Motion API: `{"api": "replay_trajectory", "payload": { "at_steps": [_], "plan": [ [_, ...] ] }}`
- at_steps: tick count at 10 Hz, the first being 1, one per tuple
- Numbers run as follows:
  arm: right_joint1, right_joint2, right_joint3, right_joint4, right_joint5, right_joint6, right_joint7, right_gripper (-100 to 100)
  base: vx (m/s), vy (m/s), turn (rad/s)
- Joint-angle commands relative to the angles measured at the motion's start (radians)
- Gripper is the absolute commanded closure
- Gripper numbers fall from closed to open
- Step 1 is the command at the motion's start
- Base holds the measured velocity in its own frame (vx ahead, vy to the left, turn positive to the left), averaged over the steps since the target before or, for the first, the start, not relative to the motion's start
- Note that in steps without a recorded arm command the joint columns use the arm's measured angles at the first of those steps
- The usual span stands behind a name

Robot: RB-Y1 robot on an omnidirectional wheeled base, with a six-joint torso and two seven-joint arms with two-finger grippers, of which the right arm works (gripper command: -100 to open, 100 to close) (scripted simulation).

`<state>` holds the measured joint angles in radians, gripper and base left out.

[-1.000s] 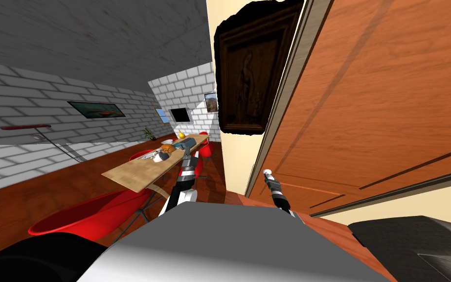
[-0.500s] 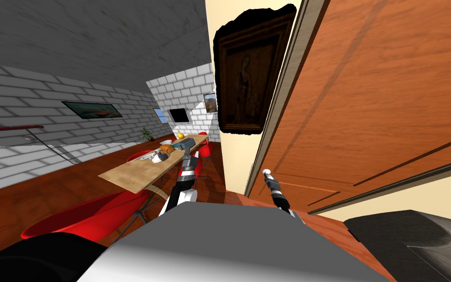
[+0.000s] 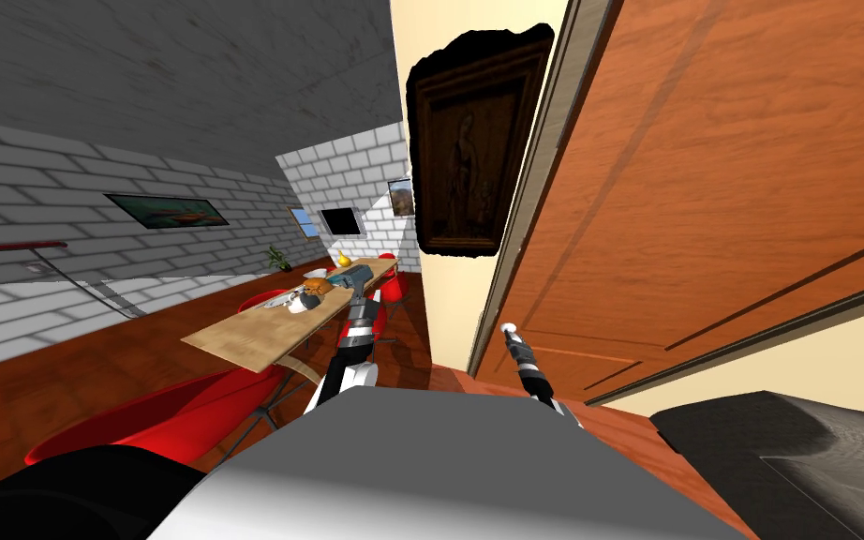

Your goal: Pull the door open

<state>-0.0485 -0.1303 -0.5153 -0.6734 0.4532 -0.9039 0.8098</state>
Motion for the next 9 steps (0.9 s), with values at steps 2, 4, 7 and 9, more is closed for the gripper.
{"api": "replay_trajectory", "payload": {
  "at_steps": [2,4,7,9],
  "plan": [
    [-0.002,0.006,0.013,0.01,0.003,-0.003,-0.069,100,-0.014,0.003,-0.022],
    [-0.005,0.005,0.018,0.014,0.004,-0.006,-0.11,100,-0.013,0.003,-0.027],
    [-0.012,0.002,0.029,0.025,0.005,-0.013,-0.179,100,-0.016,0.001,-0.034],
    [-0.016,0.001,0.035,0.031,0.006,-0.017,-0.225,100,-0.018,0.002,-0.032]
  ]
}}
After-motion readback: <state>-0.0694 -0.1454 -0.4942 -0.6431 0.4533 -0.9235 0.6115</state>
